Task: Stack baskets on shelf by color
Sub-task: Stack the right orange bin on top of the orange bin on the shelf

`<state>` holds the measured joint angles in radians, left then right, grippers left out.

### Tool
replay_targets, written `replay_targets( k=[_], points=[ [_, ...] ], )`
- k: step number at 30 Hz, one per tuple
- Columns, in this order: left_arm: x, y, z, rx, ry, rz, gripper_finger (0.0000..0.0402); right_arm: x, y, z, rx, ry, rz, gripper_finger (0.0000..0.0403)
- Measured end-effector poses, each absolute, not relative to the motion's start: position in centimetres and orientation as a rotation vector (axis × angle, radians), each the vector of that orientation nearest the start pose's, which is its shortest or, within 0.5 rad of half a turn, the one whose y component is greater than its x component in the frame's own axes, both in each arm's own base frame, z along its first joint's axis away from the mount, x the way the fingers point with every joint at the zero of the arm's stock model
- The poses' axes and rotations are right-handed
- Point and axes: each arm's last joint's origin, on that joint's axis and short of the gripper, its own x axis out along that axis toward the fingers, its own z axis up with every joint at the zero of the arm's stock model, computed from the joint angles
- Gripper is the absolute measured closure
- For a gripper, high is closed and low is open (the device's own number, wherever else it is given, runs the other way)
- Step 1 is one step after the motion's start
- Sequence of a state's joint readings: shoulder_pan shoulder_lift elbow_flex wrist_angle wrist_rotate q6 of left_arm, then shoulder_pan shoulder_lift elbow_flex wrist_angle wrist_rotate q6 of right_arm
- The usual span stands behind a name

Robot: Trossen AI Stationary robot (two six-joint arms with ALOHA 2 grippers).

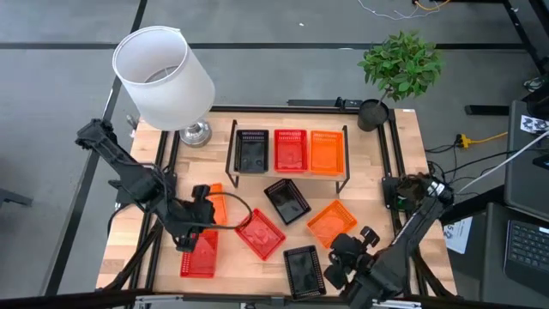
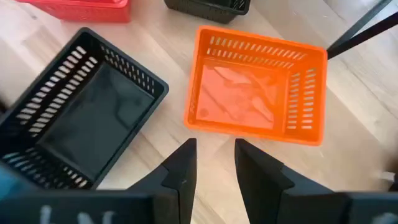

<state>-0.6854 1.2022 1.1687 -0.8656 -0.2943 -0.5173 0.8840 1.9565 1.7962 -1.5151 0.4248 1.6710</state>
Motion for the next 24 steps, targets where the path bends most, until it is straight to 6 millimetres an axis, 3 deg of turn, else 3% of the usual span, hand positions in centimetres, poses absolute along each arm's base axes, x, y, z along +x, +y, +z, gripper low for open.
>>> replay_targets(
  k=[7, 16, 24],
  points=[
    [19.0, -14.5, 30.5, -0.009, 0.801, -0.189, 0.0363, 27.1, 25.8, 25.4, 0.517, 1.210, -0.828, 0.0295],
    [19.0, -14.4, 30.1, 0.013, 0.798, -0.157, 0.0363, 31.5, 21.3, 24.4, 0.544, 1.254, -0.813, 0.0295],
    [18.9, -14.3, 30.0, 0.021, 0.810, -0.154, 0.0363, 31.7, 20.3, 20.9, 0.537, 1.345, -0.797, 0.0295]
  ],
)
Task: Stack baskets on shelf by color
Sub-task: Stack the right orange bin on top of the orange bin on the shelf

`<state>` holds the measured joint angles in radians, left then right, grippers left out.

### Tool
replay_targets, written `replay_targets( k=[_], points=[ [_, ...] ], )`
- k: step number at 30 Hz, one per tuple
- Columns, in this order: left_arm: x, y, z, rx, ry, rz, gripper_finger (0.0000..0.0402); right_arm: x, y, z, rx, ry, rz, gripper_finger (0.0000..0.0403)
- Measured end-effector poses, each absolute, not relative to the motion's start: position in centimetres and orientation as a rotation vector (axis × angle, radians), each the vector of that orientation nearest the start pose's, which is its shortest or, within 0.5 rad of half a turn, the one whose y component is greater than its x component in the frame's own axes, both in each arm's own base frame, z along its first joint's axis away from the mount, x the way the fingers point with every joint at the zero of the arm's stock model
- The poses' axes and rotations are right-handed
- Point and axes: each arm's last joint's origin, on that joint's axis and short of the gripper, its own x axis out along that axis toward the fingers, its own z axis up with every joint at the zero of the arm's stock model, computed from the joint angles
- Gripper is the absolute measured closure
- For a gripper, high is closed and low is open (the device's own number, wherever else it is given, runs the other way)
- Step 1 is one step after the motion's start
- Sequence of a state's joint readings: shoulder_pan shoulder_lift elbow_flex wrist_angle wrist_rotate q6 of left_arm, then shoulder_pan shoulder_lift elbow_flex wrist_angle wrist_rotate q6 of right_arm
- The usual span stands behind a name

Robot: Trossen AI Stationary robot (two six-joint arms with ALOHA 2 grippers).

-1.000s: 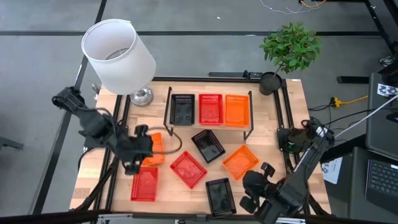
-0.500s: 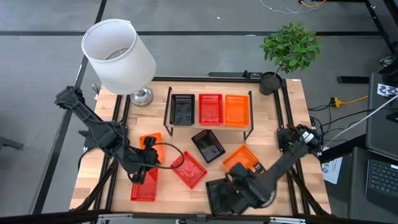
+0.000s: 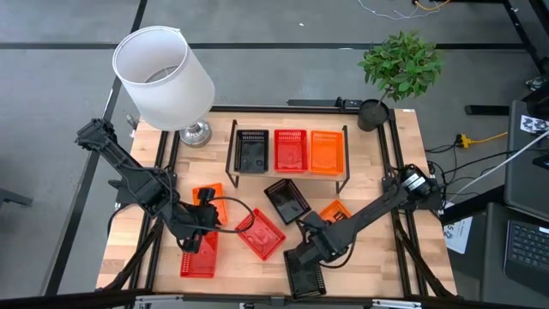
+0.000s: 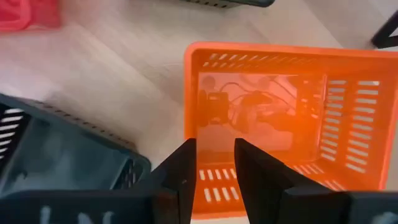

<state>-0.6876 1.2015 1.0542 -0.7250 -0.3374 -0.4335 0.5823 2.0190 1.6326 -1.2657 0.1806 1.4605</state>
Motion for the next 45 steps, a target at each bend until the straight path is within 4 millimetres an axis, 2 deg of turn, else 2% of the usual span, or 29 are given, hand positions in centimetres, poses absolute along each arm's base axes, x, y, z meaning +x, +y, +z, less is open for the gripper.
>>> replay_targets(
  k=[20, 23, 27, 28, 31, 33, 39, 43, 45],
  points=[
    [18.9, -14.3, 30.0, -0.003, 0.813, -0.145, 0.0363, 31.0, 20.0, 17.1, 0.520, 1.384, -0.736, 0.0297],
    [18.9, -14.3, 30.0, -0.004, 0.813, -0.145, 0.0363, 30.6, 20.1, 16.6, 0.523, 1.418, -0.731, 0.0317],
    [18.9, -14.3, 30.0, -0.005, 0.813, -0.145, 0.0363, 29.7, 21.2, 16.4, 0.509, 1.457, -0.697, 0.0386],
    [18.9, -14.3, 30.0, -0.005, 0.813, -0.145, 0.0363, 29.4, 21.7, 16.7, 0.502, 1.457, -0.684, 0.0393],
    [18.9, -14.3, 30.0, -0.005, 0.812, -0.145, 0.0363, 29.1, 23.5, 18.0, 0.507, 1.451, -0.622, 0.0399],
    [18.9, -14.3, 30.0, -0.004, 0.813, -0.145, 0.0363, 28.9, 24.9, 19.6, 0.520, 1.436, -0.587, 0.0399],
    [18.9, -14.3, 30.0, -0.004, 0.813, -0.145, 0.0363, 26.7, 28.0, 26.5, 0.548, 1.379, -0.600, 0.0401],
    [18.9, -14.3, 30.0, -0.004, 0.813, -0.145, 0.0363, 24.9, 28.9, 30.8, 0.519, 1.233, -0.601, 0.0401],
    [18.9, -14.3, 30.0, -0.005, 0.813, -0.145, 0.0363, 24.5, 29.1, 32.6, 0.472, 1.096, -0.564, 0.0401]
  ],
)
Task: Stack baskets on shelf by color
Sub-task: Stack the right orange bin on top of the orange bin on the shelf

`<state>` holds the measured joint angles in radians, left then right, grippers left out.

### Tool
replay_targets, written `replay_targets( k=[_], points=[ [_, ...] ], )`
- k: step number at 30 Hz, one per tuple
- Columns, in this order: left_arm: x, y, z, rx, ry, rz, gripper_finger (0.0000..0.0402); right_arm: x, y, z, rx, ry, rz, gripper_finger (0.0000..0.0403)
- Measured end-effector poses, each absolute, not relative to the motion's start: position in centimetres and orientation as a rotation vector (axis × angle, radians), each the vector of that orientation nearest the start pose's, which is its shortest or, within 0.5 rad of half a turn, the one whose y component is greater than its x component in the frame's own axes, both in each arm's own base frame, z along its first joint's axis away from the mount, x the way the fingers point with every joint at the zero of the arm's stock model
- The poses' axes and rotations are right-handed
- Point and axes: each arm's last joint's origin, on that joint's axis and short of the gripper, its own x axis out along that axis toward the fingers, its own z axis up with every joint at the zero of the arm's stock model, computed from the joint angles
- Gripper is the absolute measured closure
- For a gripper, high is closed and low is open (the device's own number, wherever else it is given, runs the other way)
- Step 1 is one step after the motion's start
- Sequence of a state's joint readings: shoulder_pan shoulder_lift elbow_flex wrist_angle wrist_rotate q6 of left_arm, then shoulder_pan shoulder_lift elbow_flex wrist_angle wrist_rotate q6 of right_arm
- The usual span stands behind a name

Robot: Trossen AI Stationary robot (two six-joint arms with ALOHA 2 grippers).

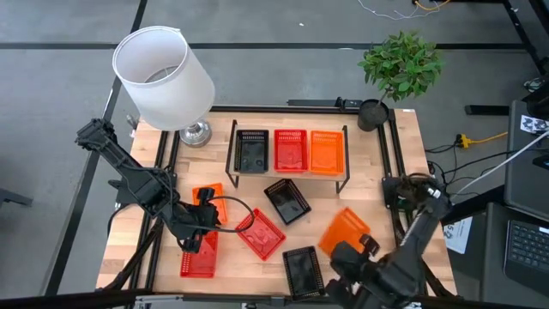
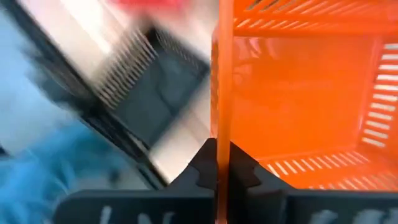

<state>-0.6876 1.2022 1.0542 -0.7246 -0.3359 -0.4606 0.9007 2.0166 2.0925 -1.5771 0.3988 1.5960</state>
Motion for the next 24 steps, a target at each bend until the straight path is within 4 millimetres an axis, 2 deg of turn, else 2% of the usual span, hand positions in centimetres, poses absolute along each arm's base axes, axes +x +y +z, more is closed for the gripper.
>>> replay_targets(
  k=[5, 9, 13, 16, 24],
  points=[
    [18.9, -14.3, 30.0, -0.005, 0.813, -0.145, 0.0363, 25.0, 28.5, 35.8, 0.178, 0.792, -0.443, 0.0402],
    [18.9, -14.3, 30.0, -0.005, 0.813, -0.145, 0.0363, 26.4, 27.0, 37.1, -0.117, 0.695, -0.425, 0.0402],
    [18.9, -14.3, 30.0, -0.005, 0.813, -0.144, 0.0363, 27.7, 24.9, 38.7, -0.334, 0.669, -0.430, 0.0402],
    [18.9, -14.3, 30.0, -0.005, 0.813, -0.144, 0.0363, 27.7, 22.4, 40.7, -0.370, 0.652, -0.452, 0.0402],
    [18.9, -14.3, 30.0, -0.005, 0.812, -0.144, 0.0363, 25.3, 15.8, 45.9, -0.355, 0.617, -0.489, 0.0403]
  ],
)
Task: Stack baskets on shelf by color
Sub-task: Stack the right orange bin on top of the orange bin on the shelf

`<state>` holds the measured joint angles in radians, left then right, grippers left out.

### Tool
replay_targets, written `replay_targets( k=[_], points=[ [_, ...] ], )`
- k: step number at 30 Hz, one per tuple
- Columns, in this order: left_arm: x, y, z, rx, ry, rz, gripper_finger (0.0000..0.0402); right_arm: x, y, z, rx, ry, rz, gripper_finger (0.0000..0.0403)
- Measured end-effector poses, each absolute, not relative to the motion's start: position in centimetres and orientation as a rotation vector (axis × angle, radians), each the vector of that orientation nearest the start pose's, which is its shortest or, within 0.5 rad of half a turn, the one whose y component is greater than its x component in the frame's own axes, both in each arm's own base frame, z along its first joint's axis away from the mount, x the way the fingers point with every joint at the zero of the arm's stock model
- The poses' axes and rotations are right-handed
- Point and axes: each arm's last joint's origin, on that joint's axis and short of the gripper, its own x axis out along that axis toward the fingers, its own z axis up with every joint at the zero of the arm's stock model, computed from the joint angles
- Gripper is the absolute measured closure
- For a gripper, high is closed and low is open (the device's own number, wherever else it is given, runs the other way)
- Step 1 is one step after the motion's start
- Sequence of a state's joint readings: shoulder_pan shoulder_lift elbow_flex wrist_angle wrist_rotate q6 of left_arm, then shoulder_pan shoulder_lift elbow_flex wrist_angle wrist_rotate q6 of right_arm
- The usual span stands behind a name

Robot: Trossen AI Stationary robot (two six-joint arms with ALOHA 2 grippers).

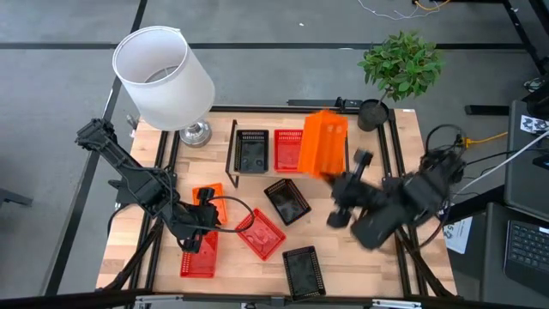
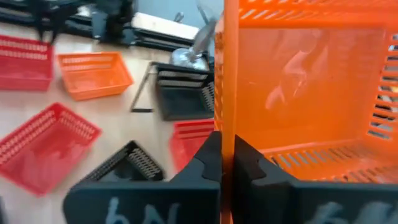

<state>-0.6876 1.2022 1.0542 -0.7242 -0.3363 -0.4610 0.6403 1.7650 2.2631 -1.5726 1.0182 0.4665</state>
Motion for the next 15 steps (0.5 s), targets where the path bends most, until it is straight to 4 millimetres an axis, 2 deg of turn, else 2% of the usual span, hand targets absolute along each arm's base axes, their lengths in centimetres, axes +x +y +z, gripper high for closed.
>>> replay_targets(
  k=[4, 8, 15],
  points=[
    [18.9, -14.3, 30.0, -0.005, 0.812, -0.144, 0.0363, 23.9, 13.4, 47.3, -0.320, 0.609, -0.501, 0.0403],
    [18.9, -14.3, 30.0, -0.005, 0.812, -0.144, 0.0363, 22.4, 12.4, 45.7, -0.348, 0.656, -0.512, 0.0403],
    [18.9, -14.3, 30.0, -0.005, 0.812, -0.144, 0.0363, 18.3, 9.5, 42.9, -0.267, 0.673, -0.575, 0.0403]
  ],
)
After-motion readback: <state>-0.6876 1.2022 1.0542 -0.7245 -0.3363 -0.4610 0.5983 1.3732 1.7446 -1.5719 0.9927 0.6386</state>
